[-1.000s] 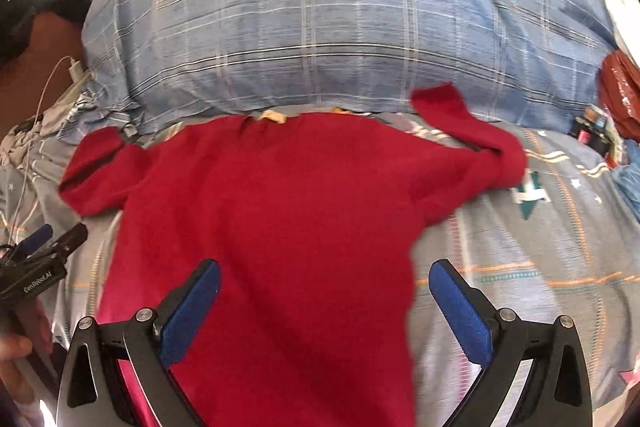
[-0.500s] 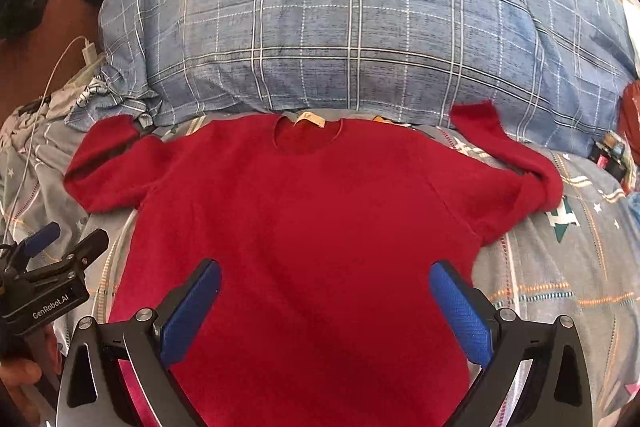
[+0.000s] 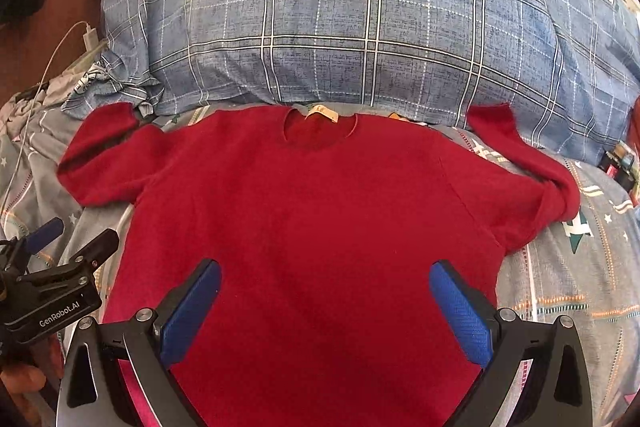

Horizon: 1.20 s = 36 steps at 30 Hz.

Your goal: Fold small clothes

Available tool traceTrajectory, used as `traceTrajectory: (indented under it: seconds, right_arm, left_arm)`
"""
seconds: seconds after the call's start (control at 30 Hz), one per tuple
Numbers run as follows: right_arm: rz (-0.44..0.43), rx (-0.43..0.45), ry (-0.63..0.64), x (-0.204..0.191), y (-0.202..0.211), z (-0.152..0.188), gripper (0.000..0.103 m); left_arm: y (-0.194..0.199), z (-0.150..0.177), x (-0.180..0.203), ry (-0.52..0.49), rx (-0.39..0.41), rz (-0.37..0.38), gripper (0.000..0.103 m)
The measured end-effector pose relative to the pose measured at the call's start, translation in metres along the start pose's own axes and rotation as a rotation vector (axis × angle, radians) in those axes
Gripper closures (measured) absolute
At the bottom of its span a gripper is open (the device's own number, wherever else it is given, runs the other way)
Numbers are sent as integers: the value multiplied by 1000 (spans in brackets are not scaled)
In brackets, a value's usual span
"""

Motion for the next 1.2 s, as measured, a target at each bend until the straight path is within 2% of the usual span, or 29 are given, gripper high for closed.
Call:
traceTrajectory:
  seconds: [1.2]
  right_arm:
    - [-3, 1, 23, -10, -4, 0, 0]
  left_arm:
    - [2, -3, -3, 1, 12, -12, 1]
Point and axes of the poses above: each gripper's, at about its wrist camera, not at the fingertips, and y roughly against the way its jaws point, x to its right, z to its underside, the point moved 7 cm from there along -y, roughly the way its jaws point, and after that the axes turned 4 degrees about -y, right-handed, at the moved point
